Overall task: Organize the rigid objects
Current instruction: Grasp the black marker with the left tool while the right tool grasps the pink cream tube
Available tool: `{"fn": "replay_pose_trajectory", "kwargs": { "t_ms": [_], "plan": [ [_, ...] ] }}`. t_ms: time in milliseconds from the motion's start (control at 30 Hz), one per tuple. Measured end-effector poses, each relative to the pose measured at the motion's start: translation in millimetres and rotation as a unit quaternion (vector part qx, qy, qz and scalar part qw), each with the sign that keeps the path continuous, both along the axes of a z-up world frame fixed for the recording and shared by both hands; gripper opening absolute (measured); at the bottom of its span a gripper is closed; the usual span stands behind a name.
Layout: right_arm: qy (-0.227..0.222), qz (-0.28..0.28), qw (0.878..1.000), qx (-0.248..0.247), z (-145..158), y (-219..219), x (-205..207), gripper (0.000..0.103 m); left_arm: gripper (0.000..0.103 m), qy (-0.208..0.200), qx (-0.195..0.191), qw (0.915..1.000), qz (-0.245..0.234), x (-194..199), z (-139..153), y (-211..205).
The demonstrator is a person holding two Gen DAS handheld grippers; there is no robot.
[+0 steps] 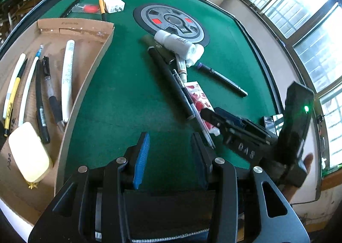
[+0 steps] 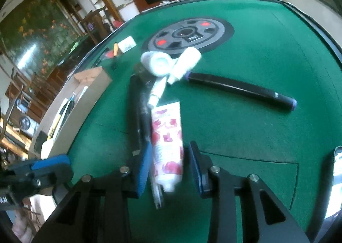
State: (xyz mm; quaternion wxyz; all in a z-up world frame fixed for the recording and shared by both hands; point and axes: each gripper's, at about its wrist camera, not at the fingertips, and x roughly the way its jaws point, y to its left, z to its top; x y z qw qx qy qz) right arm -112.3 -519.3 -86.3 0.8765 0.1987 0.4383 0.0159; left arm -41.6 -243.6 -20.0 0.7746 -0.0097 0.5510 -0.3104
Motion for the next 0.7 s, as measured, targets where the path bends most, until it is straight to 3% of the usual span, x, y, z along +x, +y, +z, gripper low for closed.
{"fn": "replay_pose_trajectory", "kwargs": {
  "t_ms": [67, 367, 633, 700],
  "plan": [
    [0.002, -0.002, 1.000, -0.019, 0.9, 2.1, -2.2, 0.027, 0.039, 0.004, 0.006, 1.0000, -0.001, 7.8, -3.3, -6.9],
    [0.004, -0.029, 1.000, -0.007, -0.2, -5.5, -27.6, 0.027, 0.039, 0.027, 0.030, 0.9992, -0.008, 40.9, -27.7, -53.8],
    [0.000, -0.026, 1.000, 0.006, -1.3, -10.1, -30.7, 0.027, 0.039, -0.005, 0.074, 0.9971, -0.018, 49.0, -36.8, -87.8],
    [-0.001, -0.026, 1.000, 0.004, -1.3, -8.4, -29.9, 0.027, 0.033, -0.007, 0.077, 0.9968, -0.021, 48.2, -36.9, -87.5]
  ]
}}
